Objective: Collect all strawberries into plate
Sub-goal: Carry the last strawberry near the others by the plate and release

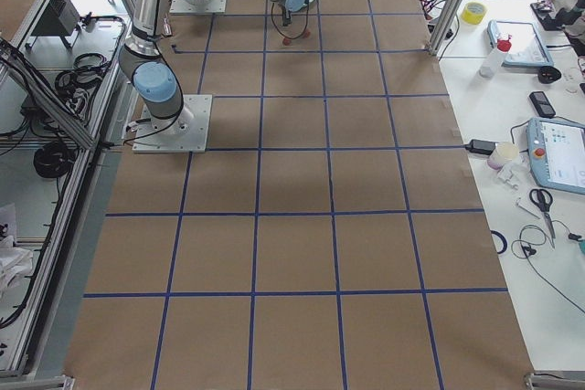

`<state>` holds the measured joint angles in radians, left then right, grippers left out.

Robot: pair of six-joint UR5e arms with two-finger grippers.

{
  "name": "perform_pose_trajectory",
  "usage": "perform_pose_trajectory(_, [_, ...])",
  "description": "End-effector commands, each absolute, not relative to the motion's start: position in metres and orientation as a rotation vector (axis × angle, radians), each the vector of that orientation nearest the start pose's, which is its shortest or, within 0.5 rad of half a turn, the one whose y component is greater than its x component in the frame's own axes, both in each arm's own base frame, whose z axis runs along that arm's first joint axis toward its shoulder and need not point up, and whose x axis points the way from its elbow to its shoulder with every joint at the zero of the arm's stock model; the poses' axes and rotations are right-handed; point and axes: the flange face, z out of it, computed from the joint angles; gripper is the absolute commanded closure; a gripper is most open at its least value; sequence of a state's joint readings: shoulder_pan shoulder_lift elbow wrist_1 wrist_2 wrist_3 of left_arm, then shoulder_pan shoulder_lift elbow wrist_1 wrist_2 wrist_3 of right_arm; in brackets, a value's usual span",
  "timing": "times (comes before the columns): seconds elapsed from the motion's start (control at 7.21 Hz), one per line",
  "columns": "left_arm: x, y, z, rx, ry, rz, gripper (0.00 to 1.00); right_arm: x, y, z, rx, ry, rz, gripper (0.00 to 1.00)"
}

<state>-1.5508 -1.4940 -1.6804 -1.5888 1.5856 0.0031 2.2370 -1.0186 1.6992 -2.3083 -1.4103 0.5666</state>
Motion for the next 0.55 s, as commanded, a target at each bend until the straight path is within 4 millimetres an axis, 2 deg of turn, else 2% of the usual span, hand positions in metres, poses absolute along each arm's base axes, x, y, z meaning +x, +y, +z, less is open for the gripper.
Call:
perform_pose_trajectory(0.0, [-0.123,-0.4576,0.4679,-0.026,3.129,0.082,0.0,0.5103,-0.401,0.1826,-0.166,2.978,0.072,0.7])
perform_pose_trajectory(0.28, [-0.1235,-0.4574,0.4679,-0.023,3.127,0.082,0.0,0.5091,-0.3994,0.1793,-0.199,2.984,0.089,0.7])
perform_pose_trajectory(0.42, [-0.1235,-0.4576,0.468,-0.023,3.127,0.079,0.0,0.5086,-0.3989,0.1794,-0.289,2.978,0.09,0.75])
